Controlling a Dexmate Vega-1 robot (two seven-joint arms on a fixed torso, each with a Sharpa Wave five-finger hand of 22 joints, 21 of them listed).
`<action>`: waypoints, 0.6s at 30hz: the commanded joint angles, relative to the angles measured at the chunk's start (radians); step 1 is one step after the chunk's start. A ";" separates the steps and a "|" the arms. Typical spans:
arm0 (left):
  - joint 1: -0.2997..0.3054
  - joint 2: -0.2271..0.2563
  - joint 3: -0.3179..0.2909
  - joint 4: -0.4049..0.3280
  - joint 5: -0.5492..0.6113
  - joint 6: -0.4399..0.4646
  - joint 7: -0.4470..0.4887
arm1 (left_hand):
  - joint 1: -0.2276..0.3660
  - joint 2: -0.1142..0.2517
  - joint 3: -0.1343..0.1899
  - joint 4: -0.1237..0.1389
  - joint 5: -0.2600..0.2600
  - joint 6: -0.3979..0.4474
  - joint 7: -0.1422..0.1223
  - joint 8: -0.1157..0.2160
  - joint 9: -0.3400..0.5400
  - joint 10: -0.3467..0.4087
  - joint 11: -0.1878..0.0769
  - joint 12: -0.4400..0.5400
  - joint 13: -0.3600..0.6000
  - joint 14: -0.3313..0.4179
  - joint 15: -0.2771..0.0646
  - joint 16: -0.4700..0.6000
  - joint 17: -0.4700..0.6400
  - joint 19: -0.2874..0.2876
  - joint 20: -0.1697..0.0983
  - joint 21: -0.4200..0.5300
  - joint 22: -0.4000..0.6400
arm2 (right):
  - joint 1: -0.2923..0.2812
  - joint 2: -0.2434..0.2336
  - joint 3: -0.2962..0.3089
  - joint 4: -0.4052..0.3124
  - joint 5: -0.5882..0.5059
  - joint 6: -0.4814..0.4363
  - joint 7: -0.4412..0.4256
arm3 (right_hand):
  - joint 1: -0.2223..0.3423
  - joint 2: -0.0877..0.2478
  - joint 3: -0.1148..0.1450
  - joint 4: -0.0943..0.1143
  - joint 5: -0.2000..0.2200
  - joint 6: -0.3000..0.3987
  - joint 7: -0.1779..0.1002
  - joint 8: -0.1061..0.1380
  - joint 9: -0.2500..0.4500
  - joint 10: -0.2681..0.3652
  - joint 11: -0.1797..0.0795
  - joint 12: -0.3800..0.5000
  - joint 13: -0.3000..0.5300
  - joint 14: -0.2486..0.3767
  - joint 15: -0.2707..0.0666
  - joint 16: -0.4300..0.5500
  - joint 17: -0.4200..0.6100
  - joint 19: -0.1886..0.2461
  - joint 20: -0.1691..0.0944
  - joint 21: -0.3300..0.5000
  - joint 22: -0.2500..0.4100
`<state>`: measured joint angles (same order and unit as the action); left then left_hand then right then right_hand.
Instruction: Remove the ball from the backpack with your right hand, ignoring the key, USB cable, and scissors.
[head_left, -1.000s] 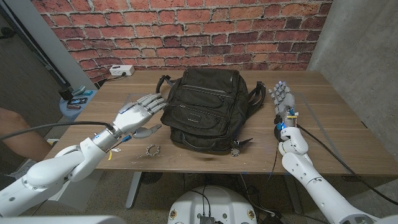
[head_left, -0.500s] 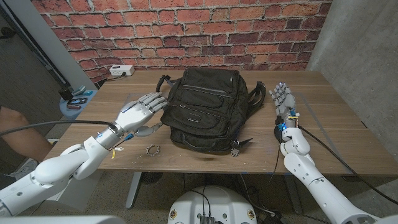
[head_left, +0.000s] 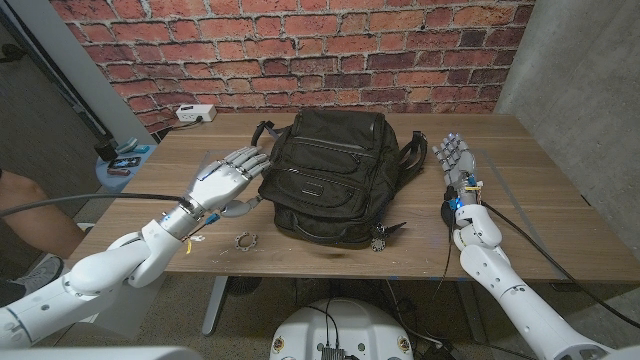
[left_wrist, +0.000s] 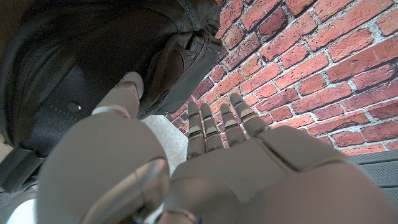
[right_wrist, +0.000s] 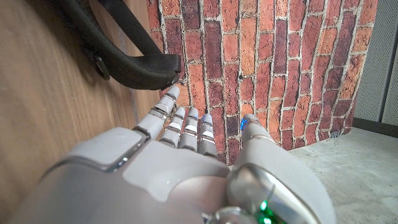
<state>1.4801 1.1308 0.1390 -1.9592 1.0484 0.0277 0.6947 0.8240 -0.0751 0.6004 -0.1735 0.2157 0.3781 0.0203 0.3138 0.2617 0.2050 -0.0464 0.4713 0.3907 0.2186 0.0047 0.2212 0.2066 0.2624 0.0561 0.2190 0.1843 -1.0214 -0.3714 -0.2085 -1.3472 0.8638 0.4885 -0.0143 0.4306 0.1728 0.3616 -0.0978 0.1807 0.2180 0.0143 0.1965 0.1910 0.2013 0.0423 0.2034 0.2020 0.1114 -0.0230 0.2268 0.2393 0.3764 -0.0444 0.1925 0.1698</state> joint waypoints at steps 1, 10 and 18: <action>-0.094 0.003 0.106 0.050 -0.042 0.010 0.081 | 0.096 0.061 -0.024 0.002 -0.008 0.116 -0.034 0.065 0.020 0.093 -0.046 0.074 0.038 0.094 -0.047 0.029 0.014 0.052 0.000 0.019 0.003 | 0.001 -0.005 -0.001 -0.002 0.000 -0.012 0.000 | 0.010 0.000 0.005 0.000 0.005 0.007 0.000 0.005 0.003 0.006 0.000 0.007 0.005 0.005 -0.002 0.009 0.003 0.010 -0.012 0.006 0.003; -0.125 -0.014 0.159 0.063 -0.075 0.046 0.110 | 0.126 0.059 -0.070 0.005 -0.012 0.294 -0.104 0.154 0.025 0.211 -0.105 0.156 0.076 0.212 -0.068 0.058 0.018 0.101 0.001 0.031 0.005 | -0.002 -0.004 -0.003 -0.004 -0.002 -0.014 -0.003 | 0.010 0.000 0.005 0.000 0.005 0.007 0.001 0.005 0.003 0.007 -0.001 0.007 0.005 0.005 -0.002 0.009 0.003 0.011 -0.013 0.006 0.003; -0.158 -0.016 0.199 0.079 -0.079 0.065 0.136 | 0.131 0.060 -0.074 0.007 -0.009 0.302 -0.098 0.158 0.021 0.214 -0.097 0.160 0.080 0.224 -0.067 0.055 0.015 0.106 0.004 0.031 0.005 | 0.005 -0.005 -0.008 0.001 -0.004 -0.019 0.004 | 0.011 0.000 0.006 -0.001 0.006 0.008 0.001 0.004 0.003 0.007 0.005 0.007 0.005 0.006 -0.001 0.010 0.003 0.010 -0.014 0.006 0.003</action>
<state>1.3733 1.1216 0.2729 -1.9046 0.9851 0.0688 0.7929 0.8538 -0.1048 0.5305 -0.1639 0.2032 0.6754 -0.0823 0.4666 0.2830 0.4183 -0.1466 0.6253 0.4663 0.4361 -0.0572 0.2710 0.2229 0.3630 0.0589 0.2442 0.1842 -1.0210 -0.3751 -0.2110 -1.3490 0.8641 0.4768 -0.0137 0.4306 0.1728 0.3616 -0.0978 0.1807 0.2179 0.0143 0.1965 0.1910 0.2013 0.0423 0.2034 0.2020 0.1114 -0.0230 0.2268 0.2393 0.3799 -0.0410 0.1925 0.1698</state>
